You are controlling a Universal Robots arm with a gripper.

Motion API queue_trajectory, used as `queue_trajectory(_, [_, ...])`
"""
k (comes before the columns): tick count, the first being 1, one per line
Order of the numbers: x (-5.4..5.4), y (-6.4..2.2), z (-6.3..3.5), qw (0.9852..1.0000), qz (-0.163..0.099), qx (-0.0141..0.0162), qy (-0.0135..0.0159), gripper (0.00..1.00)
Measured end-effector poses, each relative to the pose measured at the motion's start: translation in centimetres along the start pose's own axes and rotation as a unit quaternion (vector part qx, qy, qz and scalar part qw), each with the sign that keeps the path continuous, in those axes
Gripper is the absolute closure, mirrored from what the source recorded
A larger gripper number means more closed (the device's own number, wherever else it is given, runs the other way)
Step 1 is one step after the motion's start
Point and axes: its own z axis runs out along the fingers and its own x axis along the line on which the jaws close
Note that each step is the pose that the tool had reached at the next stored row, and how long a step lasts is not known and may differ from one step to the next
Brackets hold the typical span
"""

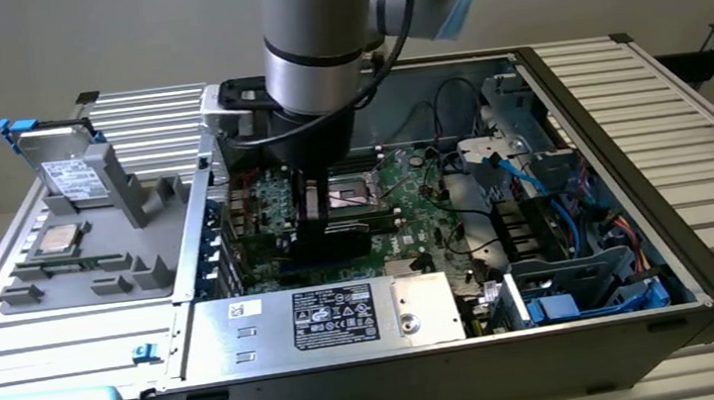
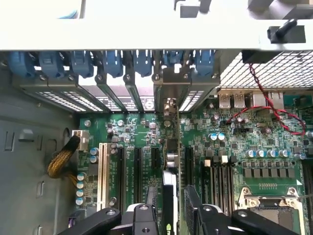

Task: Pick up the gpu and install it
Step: 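Insert the gpu into the slot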

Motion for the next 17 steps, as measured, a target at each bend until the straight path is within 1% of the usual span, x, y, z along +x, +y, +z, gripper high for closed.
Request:
queue_trajectory(5, [0.0, 0.27, -1.74, 1.0, 0.0, 0.0053, -0.0001, 0.64])
queue_trajectory(9, [0.0, 0.44, -2.87, 1.0, 0.0, 0.0087, -0.0001, 0.64])
queue_trajectory(17, [0.0, 0.47, -3.07, 1.0, 0.0, 0.0087, -0.0007, 0.64])
